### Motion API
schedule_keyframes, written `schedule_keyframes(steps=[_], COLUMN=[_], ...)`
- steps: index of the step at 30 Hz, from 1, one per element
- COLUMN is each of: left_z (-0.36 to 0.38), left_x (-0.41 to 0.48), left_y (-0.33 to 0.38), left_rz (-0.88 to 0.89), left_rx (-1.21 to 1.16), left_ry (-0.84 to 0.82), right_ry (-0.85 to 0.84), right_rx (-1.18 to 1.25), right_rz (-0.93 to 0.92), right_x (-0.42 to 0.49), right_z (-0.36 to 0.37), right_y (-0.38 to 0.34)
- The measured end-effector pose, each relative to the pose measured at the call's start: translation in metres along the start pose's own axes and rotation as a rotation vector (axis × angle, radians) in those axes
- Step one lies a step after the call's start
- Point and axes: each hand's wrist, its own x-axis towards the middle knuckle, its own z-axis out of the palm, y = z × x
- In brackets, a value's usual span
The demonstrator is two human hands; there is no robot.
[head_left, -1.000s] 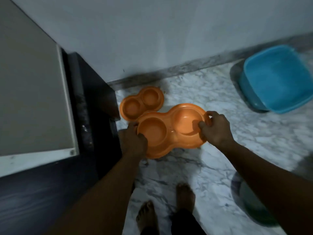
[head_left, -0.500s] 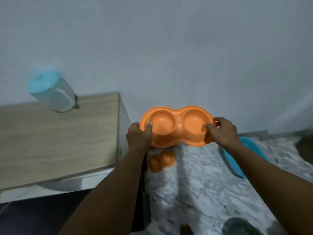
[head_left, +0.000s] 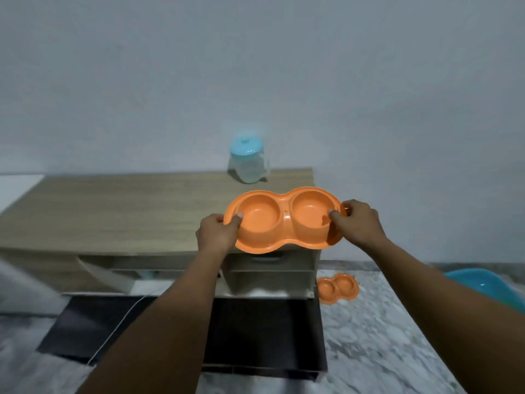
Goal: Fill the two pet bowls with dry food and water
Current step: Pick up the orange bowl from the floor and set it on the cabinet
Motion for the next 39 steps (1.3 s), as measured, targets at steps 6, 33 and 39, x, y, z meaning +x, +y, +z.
schedule_keyframes(steps=[6,33,39], left_z=[-0.103,-0.1,-0.109], left_x=[0.035,0.334,0.349], left_y=[-0.042,-0.152,-0.16], left_rz=[-0.05,-0.16,-0.097], left_rx=[0.004,0.211,0.242], left_ry=[0.105,0.076,-0.017], right_ry=[-0.102,-0.16,-0.133], right_rx=[-0.004,-0.13,-0.126], right_rz=[-0.032,0.085,0.169], right_x=[-0.02,0.153,0.14], right_z=[0.085,0.332,0.34], right_y=[-0.085,-0.155,-0.162])
